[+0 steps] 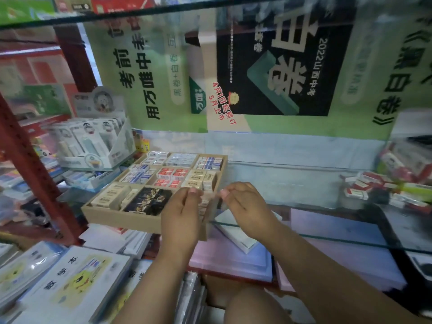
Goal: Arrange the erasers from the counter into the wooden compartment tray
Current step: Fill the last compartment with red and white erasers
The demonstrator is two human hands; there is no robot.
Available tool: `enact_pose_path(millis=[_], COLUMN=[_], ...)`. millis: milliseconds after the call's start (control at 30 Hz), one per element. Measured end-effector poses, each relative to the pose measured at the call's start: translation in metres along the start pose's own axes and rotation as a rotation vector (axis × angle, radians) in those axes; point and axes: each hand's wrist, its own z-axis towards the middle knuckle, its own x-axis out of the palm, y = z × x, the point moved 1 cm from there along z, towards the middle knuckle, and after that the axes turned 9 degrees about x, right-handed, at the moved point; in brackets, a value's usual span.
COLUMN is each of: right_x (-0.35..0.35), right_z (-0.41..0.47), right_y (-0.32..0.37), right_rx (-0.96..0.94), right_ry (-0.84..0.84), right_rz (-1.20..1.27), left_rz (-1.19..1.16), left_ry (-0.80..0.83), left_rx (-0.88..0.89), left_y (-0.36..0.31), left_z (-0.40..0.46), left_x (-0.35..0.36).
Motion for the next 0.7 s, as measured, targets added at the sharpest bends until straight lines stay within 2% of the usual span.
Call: enact_pose_path(millis=[67,200,300,400,500,633,700], right_x=[-0.022,-0.083,-0.136,-0.167,-0.179,-0.18,-0.172], right_z=[-0.007,-0.013,-0.013,-0.006,0.002,0.013,0.015], right_y=[-0.027,-0.115,-0.171,-0.209,-0.229,-0.247,-0.25], right_rx=[0.062,0.336,0.544,0.629,0.685,0.773,0.777], right_ry=[-0.109,-0.343,-0.439,-0.489,-0.418,-0.152,-0.091], right_rz=[-0.03,-0.131,-0.327,-0.467,-0.545,-0.588,-0.6], left_rz=[-0.122,-0.218,-0.292,-0.348,-0.496,-0.739,-0.789], left_ry=[0.087,0.256,0.339,0.41,0.457,0.479,0.462], left_rx=[-0.062,-0.116,-0.17,-0.202,-0.316,-0.541,-0.61], left_y=[-0.003,-0.01,-0.016,-0.016,-0.016,-0.011,-0.004], left_z=[-0.006,-0.02,-0.026,-0.031,-0.031,-0.027,-0.026], left_x=[0.024,0.074,0.107,0.138,0.167,0.197,0.205])
